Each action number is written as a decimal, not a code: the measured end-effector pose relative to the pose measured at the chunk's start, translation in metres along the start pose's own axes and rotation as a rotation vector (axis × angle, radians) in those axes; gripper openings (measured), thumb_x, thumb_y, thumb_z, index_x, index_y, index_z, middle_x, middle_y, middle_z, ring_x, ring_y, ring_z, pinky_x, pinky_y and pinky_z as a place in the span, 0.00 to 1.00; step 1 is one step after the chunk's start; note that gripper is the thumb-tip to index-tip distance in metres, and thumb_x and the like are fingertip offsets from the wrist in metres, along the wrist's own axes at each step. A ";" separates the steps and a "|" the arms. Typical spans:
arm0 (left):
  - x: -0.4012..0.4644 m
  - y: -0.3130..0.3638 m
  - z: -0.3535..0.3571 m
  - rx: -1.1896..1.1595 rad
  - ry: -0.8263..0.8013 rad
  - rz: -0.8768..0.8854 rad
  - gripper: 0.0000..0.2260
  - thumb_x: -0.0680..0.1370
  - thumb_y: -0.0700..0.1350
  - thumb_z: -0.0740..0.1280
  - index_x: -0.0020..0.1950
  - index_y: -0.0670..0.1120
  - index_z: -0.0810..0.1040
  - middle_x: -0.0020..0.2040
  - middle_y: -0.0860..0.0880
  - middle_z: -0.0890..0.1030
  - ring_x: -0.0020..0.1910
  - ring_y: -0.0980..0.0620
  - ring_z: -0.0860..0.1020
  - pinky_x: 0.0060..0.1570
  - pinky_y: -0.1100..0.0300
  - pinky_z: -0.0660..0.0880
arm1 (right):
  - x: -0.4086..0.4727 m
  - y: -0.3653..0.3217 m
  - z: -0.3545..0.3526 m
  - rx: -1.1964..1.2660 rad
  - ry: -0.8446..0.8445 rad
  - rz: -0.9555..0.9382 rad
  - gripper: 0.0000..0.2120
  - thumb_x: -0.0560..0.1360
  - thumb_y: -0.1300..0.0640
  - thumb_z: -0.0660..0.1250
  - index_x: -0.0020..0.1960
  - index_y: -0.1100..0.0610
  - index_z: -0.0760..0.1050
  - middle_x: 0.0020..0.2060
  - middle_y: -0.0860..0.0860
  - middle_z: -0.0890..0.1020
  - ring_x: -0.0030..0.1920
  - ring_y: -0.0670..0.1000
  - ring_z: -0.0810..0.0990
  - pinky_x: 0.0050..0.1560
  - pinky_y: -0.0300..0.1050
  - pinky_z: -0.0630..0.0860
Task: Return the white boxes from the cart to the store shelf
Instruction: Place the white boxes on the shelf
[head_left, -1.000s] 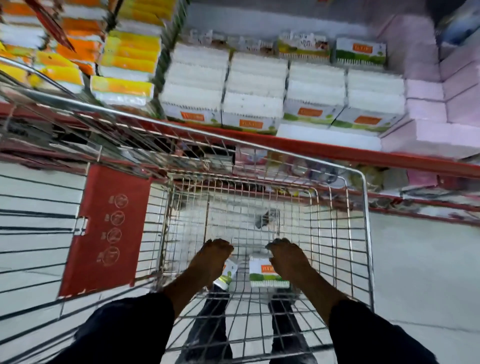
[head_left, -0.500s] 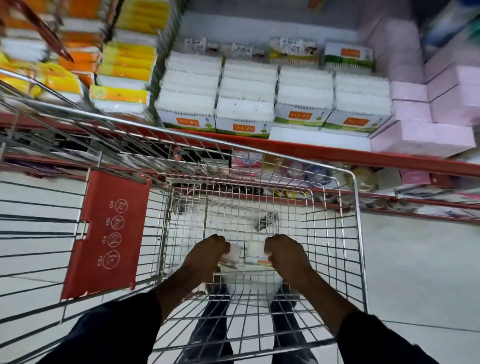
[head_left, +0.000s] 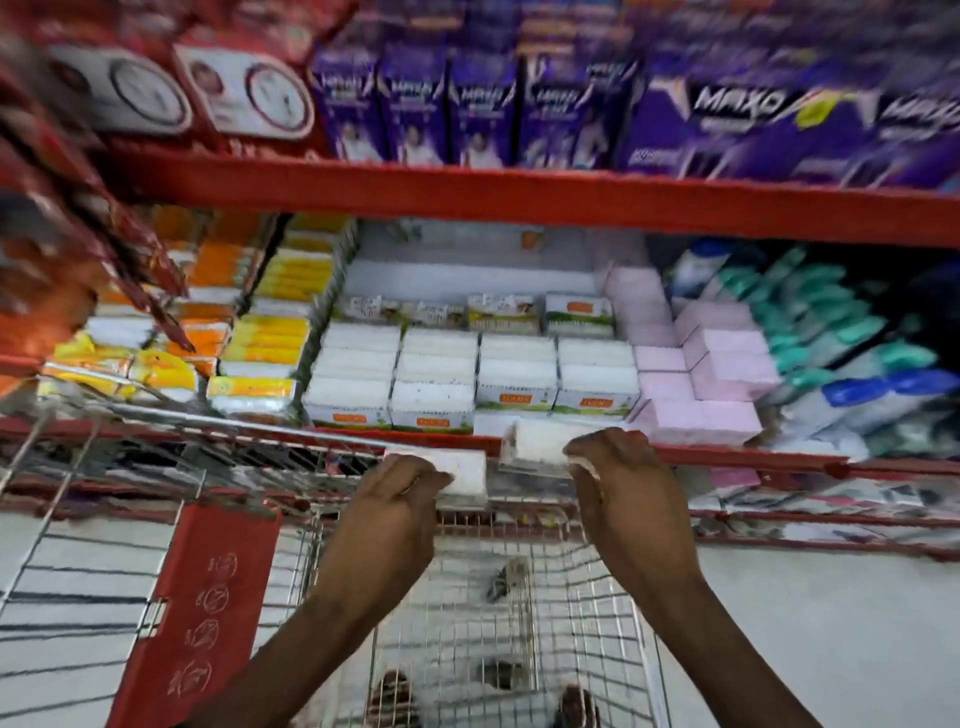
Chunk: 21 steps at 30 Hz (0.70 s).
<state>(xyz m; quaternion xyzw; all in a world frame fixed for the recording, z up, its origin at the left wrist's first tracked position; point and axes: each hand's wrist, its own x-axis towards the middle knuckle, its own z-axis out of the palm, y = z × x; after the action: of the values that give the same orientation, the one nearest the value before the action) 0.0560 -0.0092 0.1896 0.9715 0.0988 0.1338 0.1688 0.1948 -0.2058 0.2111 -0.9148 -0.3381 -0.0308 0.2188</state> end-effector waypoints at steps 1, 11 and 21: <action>0.010 0.006 -0.004 -0.004 0.025 0.021 0.17 0.67 0.29 0.75 0.54 0.40 0.84 0.47 0.45 0.83 0.47 0.44 0.80 0.48 0.51 0.80 | 0.003 0.005 -0.009 0.010 0.042 0.007 0.14 0.69 0.66 0.72 0.52 0.54 0.80 0.48 0.51 0.83 0.51 0.56 0.79 0.50 0.50 0.79; 0.097 0.048 0.019 -0.051 0.074 0.049 0.14 0.72 0.30 0.70 0.56 0.41 0.83 0.47 0.46 0.83 0.49 0.47 0.79 0.50 0.52 0.81 | 0.039 0.054 -0.022 -0.025 0.085 0.101 0.11 0.72 0.65 0.70 0.53 0.55 0.79 0.47 0.52 0.82 0.49 0.56 0.80 0.48 0.48 0.79; 0.118 0.037 0.071 0.028 -0.032 -0.002 0.19 0.68 0.28 0.72 0.56 0.42 0.83 0.47 0.47 0.83 0.48 0.47 0.80 0.51 0.53 0.81 | 0.062 0.078 0.016 -0.112 -0.063 0.129 0.19 0.68 0.72 0.70 0.54 0.54 0.79 0.50 0.51 0.82 0.51 0.54 0.79 0.47 0.46 0.79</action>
<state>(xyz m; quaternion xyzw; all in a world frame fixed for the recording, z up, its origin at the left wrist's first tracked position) 0.1937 -0.0373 0.1651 0.9757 0.0990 0.1164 0.1570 0.2904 -0.2144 0.1802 -0.9460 -0.2829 -0.0067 0.1579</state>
